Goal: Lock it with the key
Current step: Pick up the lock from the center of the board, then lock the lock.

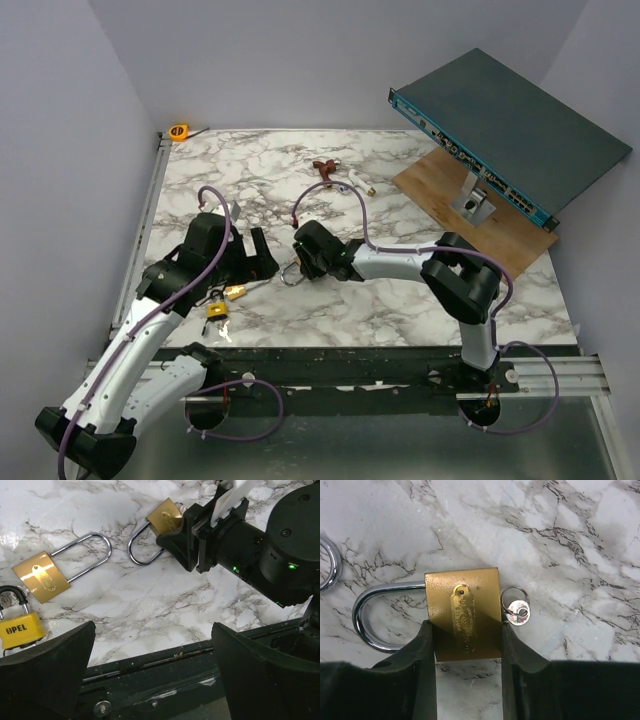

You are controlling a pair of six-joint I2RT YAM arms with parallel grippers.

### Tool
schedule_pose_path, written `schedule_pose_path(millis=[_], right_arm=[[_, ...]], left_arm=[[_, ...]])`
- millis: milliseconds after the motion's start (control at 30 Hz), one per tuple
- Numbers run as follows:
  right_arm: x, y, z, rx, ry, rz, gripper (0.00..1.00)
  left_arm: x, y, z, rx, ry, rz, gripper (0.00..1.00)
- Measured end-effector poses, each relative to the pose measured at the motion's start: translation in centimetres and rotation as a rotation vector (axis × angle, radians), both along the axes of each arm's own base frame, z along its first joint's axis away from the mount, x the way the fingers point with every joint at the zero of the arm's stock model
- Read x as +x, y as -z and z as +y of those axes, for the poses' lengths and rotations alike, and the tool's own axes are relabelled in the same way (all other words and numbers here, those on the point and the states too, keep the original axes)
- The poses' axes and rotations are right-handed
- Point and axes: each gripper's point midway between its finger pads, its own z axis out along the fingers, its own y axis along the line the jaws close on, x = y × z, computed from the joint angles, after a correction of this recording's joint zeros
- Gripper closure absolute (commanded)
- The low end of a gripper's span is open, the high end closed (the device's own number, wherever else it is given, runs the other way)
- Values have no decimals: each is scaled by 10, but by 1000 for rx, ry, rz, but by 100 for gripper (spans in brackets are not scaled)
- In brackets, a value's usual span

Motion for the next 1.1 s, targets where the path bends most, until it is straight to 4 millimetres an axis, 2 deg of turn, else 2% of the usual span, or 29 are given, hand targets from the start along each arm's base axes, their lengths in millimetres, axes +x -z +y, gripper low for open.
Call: schedule_pose_path(millis=[33, 67, 200, 300, 400, 533, 667, 767, 900, 1000, 1100], right_arm=[[0, 0, 0, 2, 6, 2, 95], [0, 0, 0, 3, 9, 3, 99], [0, -3, 0, 25, 50, 23, 99], [-10, -9, -4, 48, 71, 63, 99], [-24, -29, -13, 102, 76, 86, 99], [-40, -79, -20, 240, 56, 66, 99], [-48, -131, -13, 399, 13, 19, 99], [-50, -159, -11, 480, -12, -19, 99], [-51, -177, -10, 521, -29, -55, 99], [-52, -179, -10, 514, -44, -72, 100], [-56, -179, -8, 495, -59, -91, 99]], left_arm=[[0, 3, 0, -5, -6, 11, 1], [0, 7, 0, -12, -13, 21, 1], [-1, 21, -2, -40, -34, 61, 5], [-1, 27, -4, -63, -40, 83, 9], [2, 28, -7, -100, -46, 95, 17], [14, 19, -18, -164, -22, 110, 27], [27, -2, -35, -224, 44, 96, 31], [34, -18, -49, -276, 95, 88, 32], [41, -30, -65, -347, 136, 107, 34], [45, -35, -72, -388, 144, 123, 42], [48, -37, -79, -431, 139, 148, 45]])
